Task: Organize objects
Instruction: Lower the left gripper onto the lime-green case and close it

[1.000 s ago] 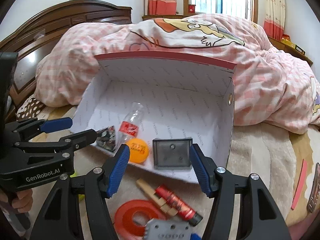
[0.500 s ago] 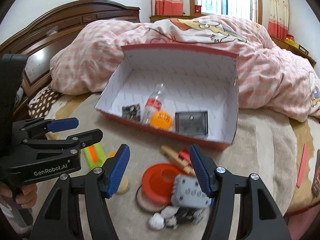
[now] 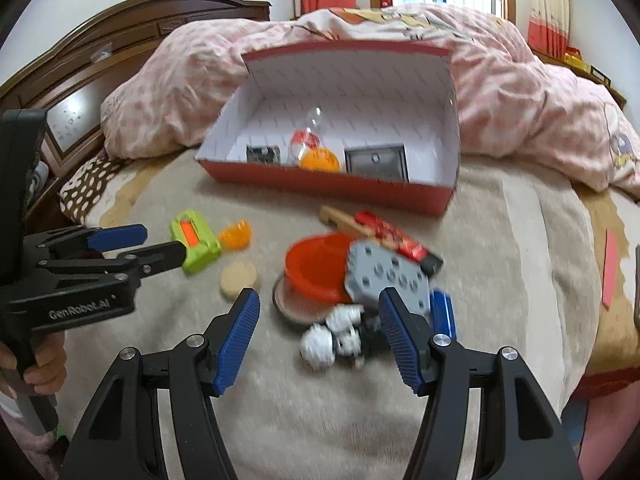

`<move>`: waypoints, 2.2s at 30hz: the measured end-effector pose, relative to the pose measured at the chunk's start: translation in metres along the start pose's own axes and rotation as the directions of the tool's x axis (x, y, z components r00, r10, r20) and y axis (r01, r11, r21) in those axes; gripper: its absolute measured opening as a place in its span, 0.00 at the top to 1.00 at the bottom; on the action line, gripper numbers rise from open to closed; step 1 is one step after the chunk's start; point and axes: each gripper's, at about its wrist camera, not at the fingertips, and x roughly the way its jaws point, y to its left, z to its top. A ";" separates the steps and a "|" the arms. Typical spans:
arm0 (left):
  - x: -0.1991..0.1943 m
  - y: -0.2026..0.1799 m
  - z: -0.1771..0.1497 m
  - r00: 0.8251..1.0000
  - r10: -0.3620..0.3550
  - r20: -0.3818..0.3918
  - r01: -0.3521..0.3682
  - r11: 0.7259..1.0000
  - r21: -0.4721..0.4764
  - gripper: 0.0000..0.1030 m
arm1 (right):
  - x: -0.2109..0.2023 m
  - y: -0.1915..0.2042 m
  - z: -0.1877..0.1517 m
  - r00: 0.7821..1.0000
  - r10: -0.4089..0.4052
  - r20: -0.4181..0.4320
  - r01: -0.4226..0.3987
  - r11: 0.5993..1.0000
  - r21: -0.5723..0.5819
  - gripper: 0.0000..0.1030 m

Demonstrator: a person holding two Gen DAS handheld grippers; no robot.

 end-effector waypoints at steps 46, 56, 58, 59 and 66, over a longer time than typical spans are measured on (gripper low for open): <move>0.046 0.014 0.015 0.997 -0.053 -0.051 0.047 0.994 -0.098 0.39 | 0.046 -0.057 0.016 0.997 0.067 -0.039 -0.061 0.988 0.140 0.22; 0.049 0.023 0.020 0.999 0.009 -0.032 -0.012 0.996 -0.088 0.39 | 0.050 -0.040 0.013 0.997 0.035 -0.062 -0.031 0.998 0.060 0.22; 0.047 0.028 0.018 0.999 0.014 -0.035 -0.017 0.996 -0.091 0.39 | 0.050 -0.041 0.013 0.997 0.039 -0.060 -0.035 0.997 0.066 0.22; 0.047 0.029 0.017 0.999 0.017 -0.038 -0.021 0.995 -0.095 0.39 | 0.050 -0.042 0.013 0.997 0.046 -0.057 -0.042 0.996 0.074 0.22; 0.038 0.036 0.014 0.999 0.019 -0.035 -0.023 0.992 -0.121 0.39 | 0.044 -0.051 0.013 0.997 0.074 -0.023 -0.071 0.991 0.115 0.27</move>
